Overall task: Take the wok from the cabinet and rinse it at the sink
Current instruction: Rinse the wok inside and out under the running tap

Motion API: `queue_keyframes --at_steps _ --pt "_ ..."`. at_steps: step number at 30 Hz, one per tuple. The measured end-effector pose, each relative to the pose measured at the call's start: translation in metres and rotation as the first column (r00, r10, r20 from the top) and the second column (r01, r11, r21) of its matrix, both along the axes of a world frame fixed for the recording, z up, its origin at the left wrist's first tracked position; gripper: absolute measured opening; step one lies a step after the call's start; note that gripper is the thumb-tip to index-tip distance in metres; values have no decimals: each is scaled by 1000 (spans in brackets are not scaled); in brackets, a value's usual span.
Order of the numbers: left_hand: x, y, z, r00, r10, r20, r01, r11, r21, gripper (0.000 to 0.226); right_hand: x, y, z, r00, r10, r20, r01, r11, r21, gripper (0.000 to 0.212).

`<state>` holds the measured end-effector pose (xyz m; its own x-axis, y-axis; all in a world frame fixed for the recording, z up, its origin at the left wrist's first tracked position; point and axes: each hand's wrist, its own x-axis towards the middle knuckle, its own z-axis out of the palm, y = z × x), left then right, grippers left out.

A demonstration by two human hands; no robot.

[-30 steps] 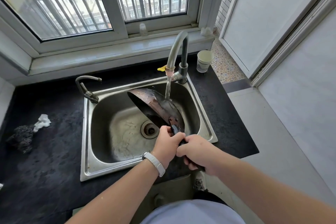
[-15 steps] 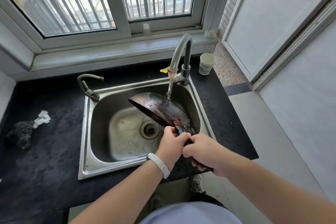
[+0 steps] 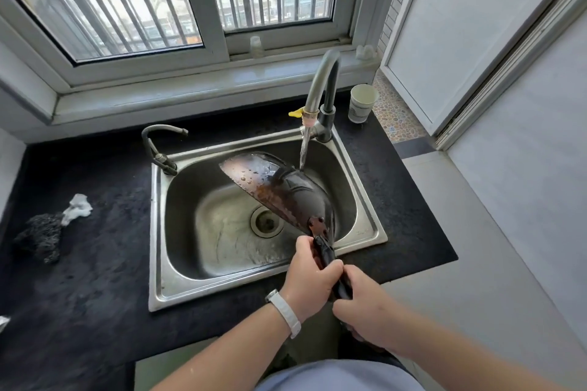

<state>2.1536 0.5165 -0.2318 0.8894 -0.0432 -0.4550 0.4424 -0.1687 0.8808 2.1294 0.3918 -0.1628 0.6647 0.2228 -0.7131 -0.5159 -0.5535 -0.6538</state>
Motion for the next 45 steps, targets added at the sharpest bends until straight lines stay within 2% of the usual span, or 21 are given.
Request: queue_keyframes --at_steps 5,11,17,33,41,45 --pt "1 5 -4 997 -71 37 68 993 93 40 -10 6 -6 998 -67 -8 67 994 82 34" --pt "3 0 -3 996 -76 37 72 992 106 32 -13 7 -11 994 -110 -20 111 985 133 29" --pt "2 -12 2 998 -63 1 63 995 74 35 -11 -7 -13 998 -62 -28 66 987 148 27" --pt "-3 -31 13 1000 -16 4 15 987 158 40 -6 -28 -21 998 30 -50 -22 988 150 28" --pt "0 -31 12 1000 7 23 -11 983 181 37 -9 -29 -19 997 -80 24 73 976 206 17" --pt "-3 -32 8 1000 16 24 -21 984 177 36 -13 -29 -21 991 -114 70 98 975 198 20"
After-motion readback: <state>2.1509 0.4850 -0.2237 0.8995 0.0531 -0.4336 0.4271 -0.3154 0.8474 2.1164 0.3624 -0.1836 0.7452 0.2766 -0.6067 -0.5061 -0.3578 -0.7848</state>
